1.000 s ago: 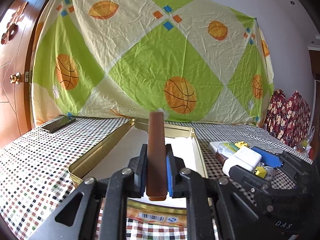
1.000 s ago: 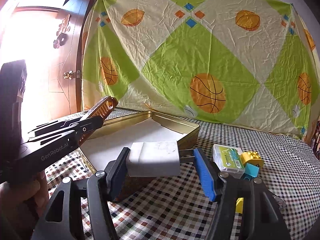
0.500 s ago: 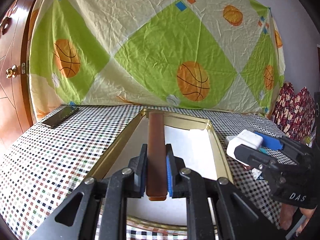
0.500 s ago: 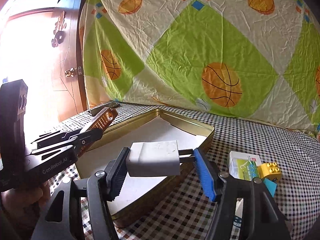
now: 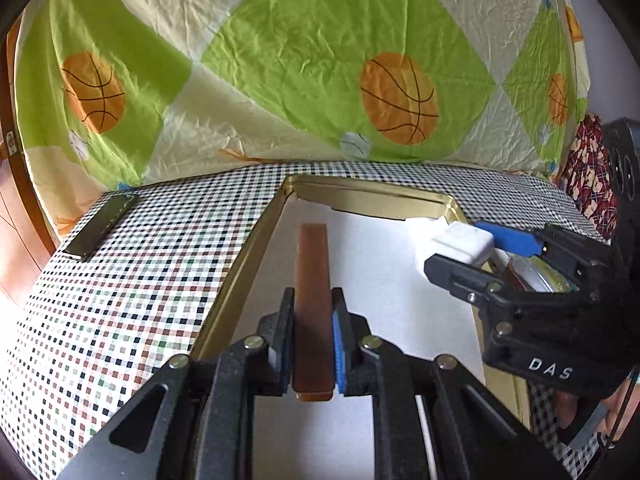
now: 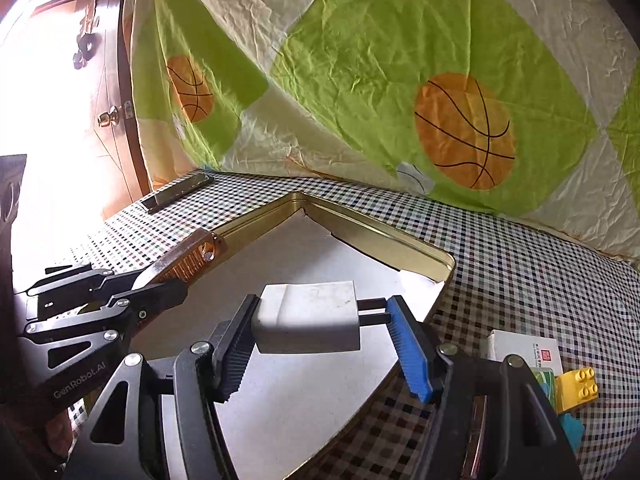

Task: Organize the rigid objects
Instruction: 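Lower the comb and white block into the tin and open both tools, then grasp the white moon-face cube with the left tool while the right tool reaches the sequined pouch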

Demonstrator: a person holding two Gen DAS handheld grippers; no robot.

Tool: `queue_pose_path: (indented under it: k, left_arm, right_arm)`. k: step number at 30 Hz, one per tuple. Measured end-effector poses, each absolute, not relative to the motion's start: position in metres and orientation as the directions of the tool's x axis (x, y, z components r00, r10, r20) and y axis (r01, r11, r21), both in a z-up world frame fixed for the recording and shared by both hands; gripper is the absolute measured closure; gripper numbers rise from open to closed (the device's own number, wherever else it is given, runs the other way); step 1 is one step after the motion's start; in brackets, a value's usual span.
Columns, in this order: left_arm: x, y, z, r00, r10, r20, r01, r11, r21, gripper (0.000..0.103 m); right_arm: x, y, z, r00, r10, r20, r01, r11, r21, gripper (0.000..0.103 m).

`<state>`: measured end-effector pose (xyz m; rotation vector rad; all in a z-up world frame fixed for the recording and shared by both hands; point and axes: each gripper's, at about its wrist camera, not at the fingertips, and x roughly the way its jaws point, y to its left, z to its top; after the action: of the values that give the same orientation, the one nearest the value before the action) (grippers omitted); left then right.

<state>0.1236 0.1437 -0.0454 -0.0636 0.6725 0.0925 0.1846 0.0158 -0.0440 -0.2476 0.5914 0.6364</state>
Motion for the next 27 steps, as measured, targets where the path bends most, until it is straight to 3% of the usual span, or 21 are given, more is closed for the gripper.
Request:
queue_pose_path:
  k: [4, 6, 8, 10, 16, 22, 25, 27]
  left_arm:
    - [0.135, 0.144, -0.047, 0.761, 0.095, -0.642, -0.114, 0.993, 0.012, 0.089]
    - [0.138, 0.146, -0.048, 0.754, 0.122, -0.645, -0.136, 0.990, 0.029, 0.085]
    - [0.135, 0.149, -0.049, 0.758, 0.117, -0.642, -0.141, 0.990, 0.014, 0.074]
    - [0.127, 0.149, -0.047, 0.769, 0.127, -0.626, -0.155, 0.988, 0.010, 0.057]
    - [0.088, 0.126, -0.037, 0.843, 0.090, -0.531, -0.132, 0.990, -0.041, 0.030]
    - [0.066, 0.064, -0.032, 0.884, -0.008, -0.468, -0.021, 0.998, -0.057, 0.019]
    - [0.061, 0.033, -0.031, 0.892, -0.058, -0.448, 0.036, 0.998, -0.058, 0.009]
    - [0.060, 0.013, -0.032, 0.892, -0.081, -0.445, 0.070, 0.997, -0.041, 0.008]
  right_arm:
    - [0.193, 0.022, -0.049, 0.646, 0.472, -0.600, -0.617, 0.786, -0.047, 0.036]
    - [0.194, 0.022, -0.049, 0.656, 0.458, -0.600, -0.604, 0.795, -0.054, 0.024]
    - [0.191, 0.015, -0.046, 0.663, 0.456, -0.593, -0.595, 0.802, -0.048, 0.022]
    - [0.183, 0.001, -0.041, 0.663, 0.477, -0.577, -0.596, 0.803, -0.022, 0.023]
    - [0.139, -0.072, -0.030, 0.714, 0.478, -0.511, -0.563, 0.827, -0.014, 0.023]
    - [0.113, -0.171, -0.032, 0.815, 0.349, -0.463, -0.402, 0.915, -0.017, 0.023]
    - [0.114, -0.206, -0.037, 0.823, 0.283, -0.493, -0.328, 0.945, -0.005, 0.023]
    - [0.115, -0.222, -0.042, 0.813, 0.274, -0.514, -0.312, 0.950, 0.012, 0.023]
